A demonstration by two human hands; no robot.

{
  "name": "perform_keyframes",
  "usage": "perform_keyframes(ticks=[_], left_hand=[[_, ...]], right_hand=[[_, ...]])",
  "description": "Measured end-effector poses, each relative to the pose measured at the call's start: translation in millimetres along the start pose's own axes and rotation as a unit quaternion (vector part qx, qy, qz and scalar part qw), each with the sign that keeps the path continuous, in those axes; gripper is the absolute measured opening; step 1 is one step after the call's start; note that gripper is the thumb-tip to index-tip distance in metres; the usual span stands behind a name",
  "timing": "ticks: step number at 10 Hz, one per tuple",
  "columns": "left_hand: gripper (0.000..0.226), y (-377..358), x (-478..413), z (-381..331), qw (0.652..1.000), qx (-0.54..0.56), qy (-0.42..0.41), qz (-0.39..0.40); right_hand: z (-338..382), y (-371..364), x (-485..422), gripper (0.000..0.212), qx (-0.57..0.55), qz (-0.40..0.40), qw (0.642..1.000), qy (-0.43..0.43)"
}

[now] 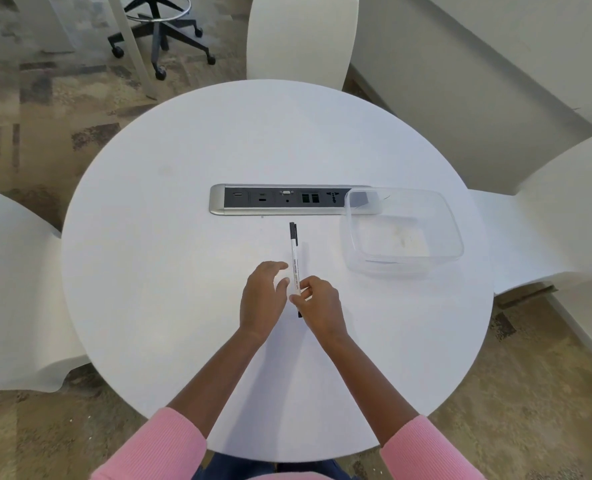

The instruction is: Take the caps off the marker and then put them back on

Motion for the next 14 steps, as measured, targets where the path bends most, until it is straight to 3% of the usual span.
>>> perform_keyframes(ticks=[2, 4, 12, 14], left_hand=[[0.051, -6, -12, 23, 0.986, -0.158, 0.026, 0.047], [0.054, -14, -15, 45, 0.951, -0.297, 0.043, 0.076], [0.055, -23, -13, 72, 0.953, -0.297, 0.016, 0.059], [0.051, -19, -11, 69, 0.955, -0.294, -0.022, 0.005]], right_hand=[[-9, -13, -12, 0.024, 0.045, 0.008, 0.999, -0.024], [-10, -20, -18, 0.032, 0.076, -0.002, 0.997, -0.018], [-14, -22, -21, 0.036, 0.079, 0.007, 0.997, -0.024], [-27, -3, -19, 0.030, 0.115, -0.047, 0.992, -0.003]])
Point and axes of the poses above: each hand's wrist, its own x-axis away from the middle knuckle, its own y-axis out of the back of the hand, z = x × y, the point moved 2 cm from there along -x, towards the middle knuckle, and after that the axes turned 14 degrees about z, right-handed, at the moved point
